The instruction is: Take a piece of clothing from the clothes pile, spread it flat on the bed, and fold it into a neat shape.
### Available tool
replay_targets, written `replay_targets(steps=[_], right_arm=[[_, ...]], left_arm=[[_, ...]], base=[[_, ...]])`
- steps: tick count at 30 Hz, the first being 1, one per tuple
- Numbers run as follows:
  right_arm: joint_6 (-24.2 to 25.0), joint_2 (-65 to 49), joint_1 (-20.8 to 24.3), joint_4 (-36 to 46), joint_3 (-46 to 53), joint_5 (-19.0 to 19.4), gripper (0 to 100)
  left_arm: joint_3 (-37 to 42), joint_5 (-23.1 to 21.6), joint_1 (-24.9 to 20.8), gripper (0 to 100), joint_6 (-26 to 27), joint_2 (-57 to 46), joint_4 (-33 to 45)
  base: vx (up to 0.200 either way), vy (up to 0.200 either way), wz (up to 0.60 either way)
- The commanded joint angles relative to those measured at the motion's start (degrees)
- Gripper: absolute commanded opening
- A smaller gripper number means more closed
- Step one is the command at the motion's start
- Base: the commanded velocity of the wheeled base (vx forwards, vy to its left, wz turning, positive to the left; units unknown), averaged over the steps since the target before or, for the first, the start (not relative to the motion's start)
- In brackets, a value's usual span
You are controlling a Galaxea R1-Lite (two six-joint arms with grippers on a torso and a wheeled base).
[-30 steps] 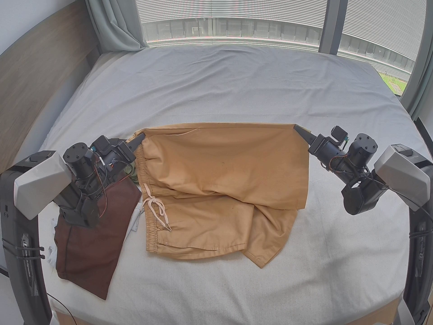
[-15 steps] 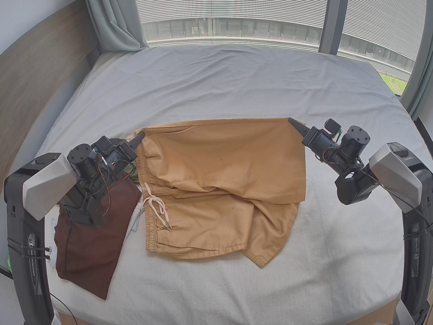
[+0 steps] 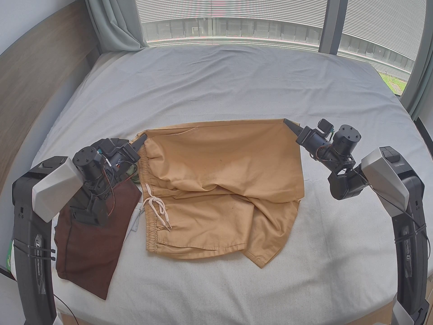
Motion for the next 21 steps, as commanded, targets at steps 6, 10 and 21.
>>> replay_targets(steps=[6, 10, 21], right_arm=[[-0.1, 2.6, 0.4, 2.8, -5.4, 0.0, 0], [-0.2, 3.3, 0.5, 4.0, -7.6, 0.0, 0], [-2.5, 3.3, 0.6, 6.3, -8.5, -0.1, 0]], left_arm=[[-2.0, 0.1, 0.0, 0, 0.0, 2.4, -0.1], [-2.5, 0.1, 0.1, 0, -0.1, 2.9, 0.0], [-4.6, 0.4, -0.1, 100, -0.1, 4.1, 0.1]], base=[[0.000, 0.000, 0.00], [0.000, 0.000, 0.00], [0.000, 0.000, 0.00]])
